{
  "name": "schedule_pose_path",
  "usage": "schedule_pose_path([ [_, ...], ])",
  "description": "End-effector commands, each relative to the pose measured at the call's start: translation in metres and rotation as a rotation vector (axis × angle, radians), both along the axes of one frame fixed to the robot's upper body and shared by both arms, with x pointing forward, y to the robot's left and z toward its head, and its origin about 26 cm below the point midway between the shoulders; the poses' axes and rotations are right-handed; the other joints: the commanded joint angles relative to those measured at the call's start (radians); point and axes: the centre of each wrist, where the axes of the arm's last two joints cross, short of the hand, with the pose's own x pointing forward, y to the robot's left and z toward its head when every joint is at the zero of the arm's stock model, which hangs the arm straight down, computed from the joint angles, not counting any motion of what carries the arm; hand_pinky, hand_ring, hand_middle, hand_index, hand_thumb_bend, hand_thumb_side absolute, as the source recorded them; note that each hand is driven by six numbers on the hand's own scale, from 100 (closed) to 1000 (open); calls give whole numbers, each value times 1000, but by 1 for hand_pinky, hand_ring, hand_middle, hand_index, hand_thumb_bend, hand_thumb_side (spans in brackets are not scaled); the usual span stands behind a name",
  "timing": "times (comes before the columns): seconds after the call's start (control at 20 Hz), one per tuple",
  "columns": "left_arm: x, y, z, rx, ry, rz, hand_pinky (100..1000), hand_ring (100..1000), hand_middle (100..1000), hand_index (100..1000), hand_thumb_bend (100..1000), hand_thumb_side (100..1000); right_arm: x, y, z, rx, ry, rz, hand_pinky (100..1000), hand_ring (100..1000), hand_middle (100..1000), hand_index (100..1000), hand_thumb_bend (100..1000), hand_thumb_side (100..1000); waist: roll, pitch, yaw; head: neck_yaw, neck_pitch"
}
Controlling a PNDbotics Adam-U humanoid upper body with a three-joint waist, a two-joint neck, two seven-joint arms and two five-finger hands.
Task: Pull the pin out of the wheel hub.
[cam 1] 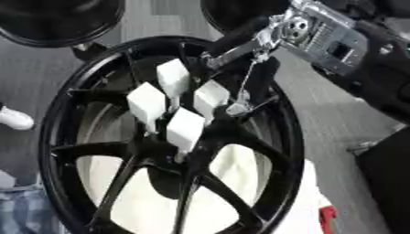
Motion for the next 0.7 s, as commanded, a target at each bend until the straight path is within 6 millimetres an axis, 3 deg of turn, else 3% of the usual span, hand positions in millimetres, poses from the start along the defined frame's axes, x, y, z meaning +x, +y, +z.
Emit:
schedule_pose_path([
  [0.05, -3, 6, 13, 12, -29, 16, 789, 795, 699, 847, 100, 862, -2, -1, 13, 9, -31, 16, 781, 709, 491, 720, 210, 348, 5, -22, 0, 0, 5],
  [0.2, -3, 6, 12, 10, -27, 19, 790, 796, 699, 847, 100, 862, -2, -2, 18, 24, -42, 15, 735, 611, 431, 653, 195, 346, 5, -22, -1, 0, 5],
  [0.35, -3, 6, 12, 9, -26, 20, 789, 795, 699, 846, 100, 862, -1, -4, 21, 37, -43, 4, 662, 526, 400, 609, 201, 289, 6, -22, -1, -2, 5],
  [0.65, -4, 7, 11, 5, -23, 21, 789, 796, 699, 846, 100, 863, 3, -9, 20, 45, -31, -23, 640, 559, 459, 677, 226, 160, 6, -21, -1, -4, 5],
  [0.7, -4, 7, 10, 5, -21, 22, 789, 796, 700, 846, 100, 862, 3, -11, 20, 45, -26, -31, 653, 583, 500, 705, 240, 100, 6, -21, -2, -3, 5],
])
